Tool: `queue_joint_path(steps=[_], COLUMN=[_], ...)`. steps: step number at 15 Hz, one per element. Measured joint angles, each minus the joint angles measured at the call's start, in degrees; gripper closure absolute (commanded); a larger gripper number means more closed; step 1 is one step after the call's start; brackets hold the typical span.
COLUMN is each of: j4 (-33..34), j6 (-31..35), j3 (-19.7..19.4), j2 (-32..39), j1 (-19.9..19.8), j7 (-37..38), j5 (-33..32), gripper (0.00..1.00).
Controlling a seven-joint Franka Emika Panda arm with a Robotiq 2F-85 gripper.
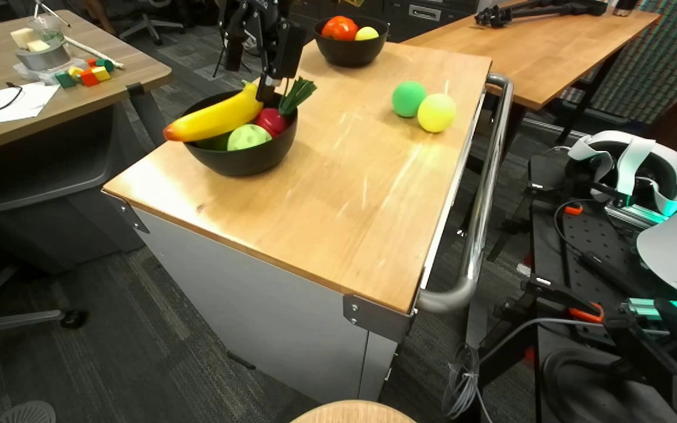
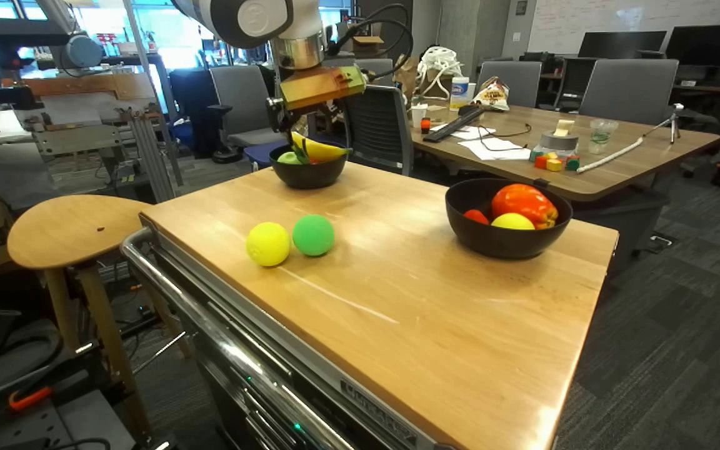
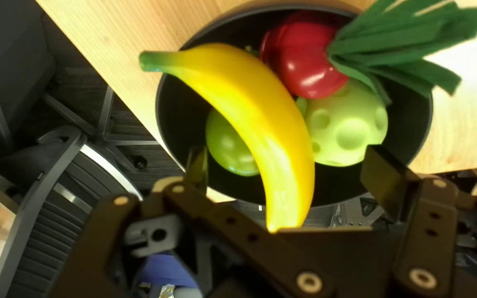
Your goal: Place the fruits and vegetables in the two black bowls
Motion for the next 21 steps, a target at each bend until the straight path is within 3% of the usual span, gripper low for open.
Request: queue_joint_path(steps=[5, 8, 13, 17, 21], j4=[-2.0, -5.8, -12.7, -13.3, -15.0], j6=[-4.1, -5.8, -8.5, -8.9, -8.5], j3=[0.1, -3.1, -11.3, -12.0, -12.7], j2=[-8.4, -14.9, -20.7, -19.8, -15.6], j1=[-2.6, -3.6, -5.7, -5.3, -5.3], j7=[0.8, 2.0, 8.5, 10.4, 19.8], j5=[8.3, 14.2, 10.8, 10.6, 6.8], gripper=[0.00, 0.00, 0.00, 0.00, 0.00])
